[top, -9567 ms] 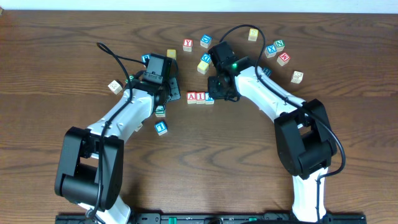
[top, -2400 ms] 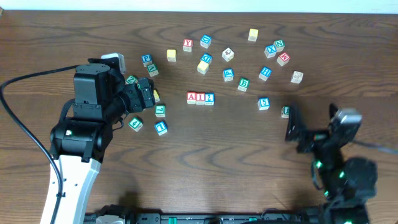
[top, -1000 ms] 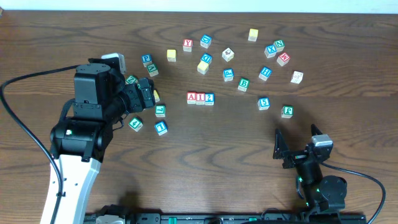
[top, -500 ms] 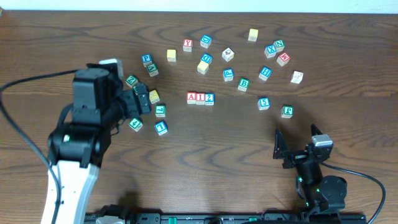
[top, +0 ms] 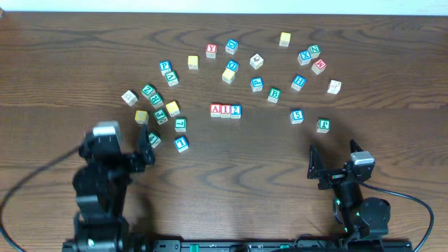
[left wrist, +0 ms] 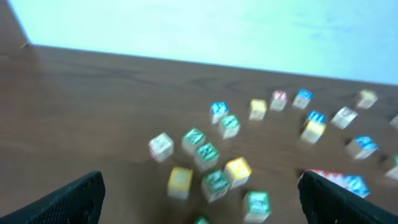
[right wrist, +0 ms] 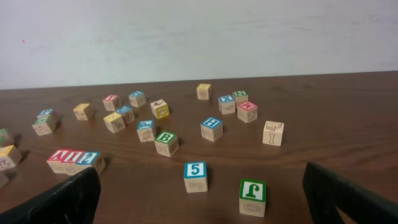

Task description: Spell out AI2

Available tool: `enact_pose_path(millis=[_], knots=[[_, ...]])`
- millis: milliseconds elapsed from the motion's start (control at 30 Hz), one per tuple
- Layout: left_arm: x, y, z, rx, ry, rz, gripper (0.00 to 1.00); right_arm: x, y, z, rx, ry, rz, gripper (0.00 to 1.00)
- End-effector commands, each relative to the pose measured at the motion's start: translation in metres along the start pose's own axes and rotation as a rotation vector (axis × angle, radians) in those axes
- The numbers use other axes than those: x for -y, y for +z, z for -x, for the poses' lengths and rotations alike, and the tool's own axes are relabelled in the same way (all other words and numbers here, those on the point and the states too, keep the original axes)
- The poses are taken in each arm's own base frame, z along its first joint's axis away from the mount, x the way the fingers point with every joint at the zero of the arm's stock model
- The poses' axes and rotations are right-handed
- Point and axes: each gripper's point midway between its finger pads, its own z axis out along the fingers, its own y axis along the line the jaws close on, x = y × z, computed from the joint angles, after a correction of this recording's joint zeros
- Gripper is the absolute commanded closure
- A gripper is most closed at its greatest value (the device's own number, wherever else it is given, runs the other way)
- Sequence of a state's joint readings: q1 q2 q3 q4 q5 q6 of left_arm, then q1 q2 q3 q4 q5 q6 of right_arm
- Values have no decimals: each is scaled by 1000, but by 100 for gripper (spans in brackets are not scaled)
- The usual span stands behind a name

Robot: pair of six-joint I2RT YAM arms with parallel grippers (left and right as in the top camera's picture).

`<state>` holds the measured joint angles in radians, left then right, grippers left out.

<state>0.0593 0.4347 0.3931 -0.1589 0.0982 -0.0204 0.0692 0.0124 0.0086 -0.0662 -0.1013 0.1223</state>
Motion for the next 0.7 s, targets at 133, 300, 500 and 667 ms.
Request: enact_pose_path(millis=[133, 300, 500, 667], knots=[[-14, -7, -48, 75, 64, 39, 2, 1, 0, -1, 1, -12, -1, 1], [-17, -3, -74, 91, 64, 41, 2, 1, 0, -1, 1, -12, -1, 1], [-18, -3, -70, 110, 80, 53, 2, 1, 0, -1, 1, -12, -1, 1], [-18, -3, -70, 111, 80, 52, 2, 1, 0, -1, 1, -12, -1, 1]])
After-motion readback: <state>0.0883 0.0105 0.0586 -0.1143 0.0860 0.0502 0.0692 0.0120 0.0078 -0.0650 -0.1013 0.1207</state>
